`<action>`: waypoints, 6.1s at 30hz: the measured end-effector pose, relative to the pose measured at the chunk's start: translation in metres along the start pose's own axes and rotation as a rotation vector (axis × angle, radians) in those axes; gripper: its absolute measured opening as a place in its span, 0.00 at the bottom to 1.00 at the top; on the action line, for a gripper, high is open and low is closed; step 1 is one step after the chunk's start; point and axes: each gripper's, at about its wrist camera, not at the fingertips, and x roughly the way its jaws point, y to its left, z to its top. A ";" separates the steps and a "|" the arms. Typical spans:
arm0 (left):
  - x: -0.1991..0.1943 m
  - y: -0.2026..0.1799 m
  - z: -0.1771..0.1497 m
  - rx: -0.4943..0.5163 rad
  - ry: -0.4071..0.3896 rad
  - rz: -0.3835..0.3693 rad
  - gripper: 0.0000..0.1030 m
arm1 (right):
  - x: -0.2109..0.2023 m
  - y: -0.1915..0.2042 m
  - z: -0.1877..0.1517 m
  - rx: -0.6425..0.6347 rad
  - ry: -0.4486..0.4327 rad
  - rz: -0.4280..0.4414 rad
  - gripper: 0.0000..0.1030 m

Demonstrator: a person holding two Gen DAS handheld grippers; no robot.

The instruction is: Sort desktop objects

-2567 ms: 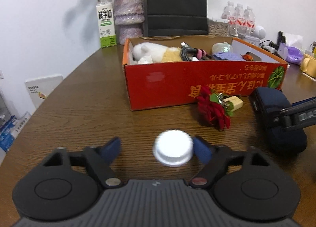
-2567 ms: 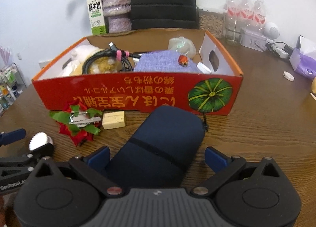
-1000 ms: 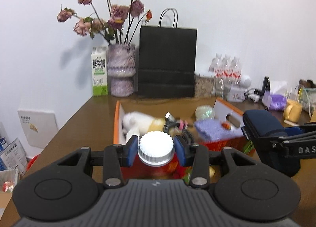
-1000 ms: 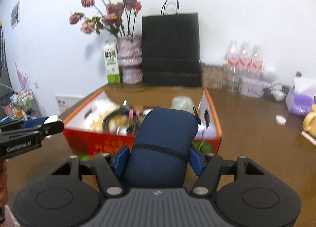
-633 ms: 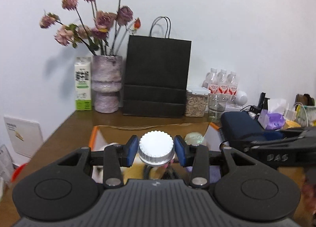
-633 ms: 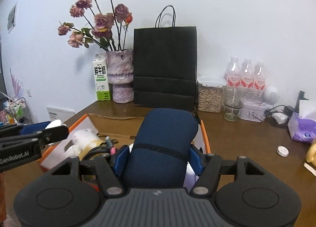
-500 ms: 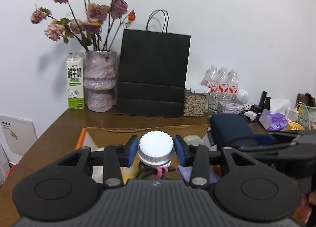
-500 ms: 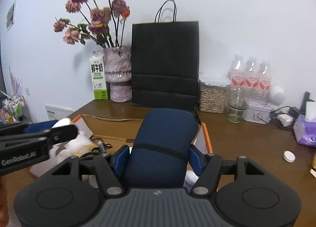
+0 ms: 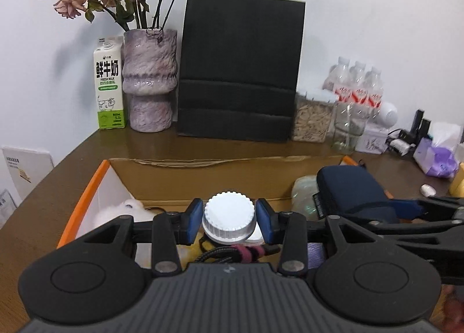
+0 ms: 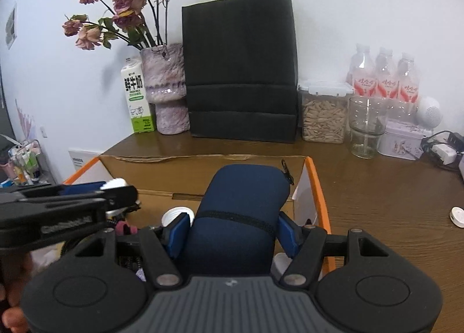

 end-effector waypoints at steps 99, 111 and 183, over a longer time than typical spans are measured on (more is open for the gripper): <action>-0.103 0.045 -0.103 -0.009 0.090 -0.086 0.34 | -0.077 0.098 -0.107 -0.160 0.074 -0.052 0.90; -0.114 0.071 -0.105 -0.035 0.078 -0.028 0.34 | -0.052 0.117 -0.099 -0.145 0.127 0.006 0.29; -0.094 0.040 -0.019 -0.025 -0.281 0.174 1.00 | -0.083 0.080 -0.018 -0.052 -0.269 -0.055 1.00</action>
